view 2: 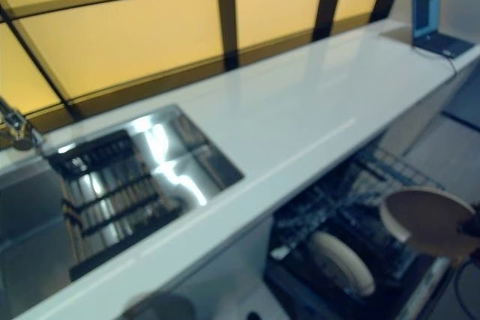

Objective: Take plates into dishwasher

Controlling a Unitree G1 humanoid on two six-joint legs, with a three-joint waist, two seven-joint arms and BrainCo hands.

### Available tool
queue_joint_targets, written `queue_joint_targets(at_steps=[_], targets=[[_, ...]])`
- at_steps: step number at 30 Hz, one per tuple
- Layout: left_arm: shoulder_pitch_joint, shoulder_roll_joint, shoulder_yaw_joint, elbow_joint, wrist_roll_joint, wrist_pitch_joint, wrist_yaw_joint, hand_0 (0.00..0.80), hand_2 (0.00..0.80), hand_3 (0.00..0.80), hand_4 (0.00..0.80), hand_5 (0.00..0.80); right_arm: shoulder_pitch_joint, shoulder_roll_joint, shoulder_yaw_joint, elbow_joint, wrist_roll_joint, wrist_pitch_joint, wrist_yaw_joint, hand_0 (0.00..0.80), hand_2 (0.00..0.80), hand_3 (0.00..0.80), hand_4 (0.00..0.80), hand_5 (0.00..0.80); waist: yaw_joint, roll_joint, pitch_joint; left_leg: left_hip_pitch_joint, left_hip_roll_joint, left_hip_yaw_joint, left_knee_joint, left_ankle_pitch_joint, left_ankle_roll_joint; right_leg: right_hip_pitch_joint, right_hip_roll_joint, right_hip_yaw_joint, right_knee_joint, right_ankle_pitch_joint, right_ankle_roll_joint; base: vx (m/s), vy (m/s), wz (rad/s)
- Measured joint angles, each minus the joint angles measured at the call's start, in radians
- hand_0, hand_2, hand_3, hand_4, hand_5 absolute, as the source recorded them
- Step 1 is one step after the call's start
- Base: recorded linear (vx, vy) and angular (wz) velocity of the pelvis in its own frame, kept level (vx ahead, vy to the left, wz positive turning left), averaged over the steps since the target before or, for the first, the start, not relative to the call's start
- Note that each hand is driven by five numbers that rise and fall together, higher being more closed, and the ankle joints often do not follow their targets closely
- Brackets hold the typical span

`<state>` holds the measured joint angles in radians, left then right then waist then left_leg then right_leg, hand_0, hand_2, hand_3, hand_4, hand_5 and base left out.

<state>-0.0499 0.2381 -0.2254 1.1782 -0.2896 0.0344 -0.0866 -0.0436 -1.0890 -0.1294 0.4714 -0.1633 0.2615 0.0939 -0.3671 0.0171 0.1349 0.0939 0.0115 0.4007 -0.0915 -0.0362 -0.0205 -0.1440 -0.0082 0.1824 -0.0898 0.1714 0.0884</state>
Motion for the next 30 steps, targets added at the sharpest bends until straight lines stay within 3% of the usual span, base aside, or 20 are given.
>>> queue_joint_targets(at_steps=[9, 25, 30], targets=[[-0.001, -0.007, 0.000, -0.017, 0.000, 0.000, 0.000, 0.000, 0.000, 0.000, 0.000, 0.000, -0.003, 0.062, 0.000, -0.062, 0.000, 0.056, -0.009, 0.800, 0.800, 0.800, 0.800, 0.800, 0.000, 0.014, 0.010, -0.003, 0.001, -0.001, 0.000, 0.001, -0.001, -0.004, 0.000, -0.001, 0.000, -0.001, -0.001, -0.003, 0.000, 0.00], [-0.015, -0.025, -0.008, -0.020, -0.007, -0.001, 0.006, 0.000, 0.000, 0.000, 0.000, 0.000, -0.100, 0.070, 0.010, -0.116, 0.038, 0.130, -0.069, 0.800, 0.800, 0.800, 0.800, 0.800, 0.004, 0.032, 0.029, -0.005, 0.002, -0.021, 0.000, 0.003, -0.005, -0.004, 0.001, -0.003, 0.000, -0.002, -0.004, 0.000, 0.000, 0.00], [-0.018, -0.028, -0.009, -0.020, -0.007, -0.001, 0.006, 0.000, 0.000, 0.000, 0.000, 0.000, -0.118, 0.100, 0.024, -0.142, 0.039, 0.146, -0.078, 0.800, 0.800, 0.800, 0.800, 0.800, 0.026, 0.034, 0.030, -0.005, 0.002, -0.023, 0.000, 0.003, -0.005, -0.003, 0.001, -0.003, 0.000, 0.000, -0.006, 0.000, 0.000, 0.00]])
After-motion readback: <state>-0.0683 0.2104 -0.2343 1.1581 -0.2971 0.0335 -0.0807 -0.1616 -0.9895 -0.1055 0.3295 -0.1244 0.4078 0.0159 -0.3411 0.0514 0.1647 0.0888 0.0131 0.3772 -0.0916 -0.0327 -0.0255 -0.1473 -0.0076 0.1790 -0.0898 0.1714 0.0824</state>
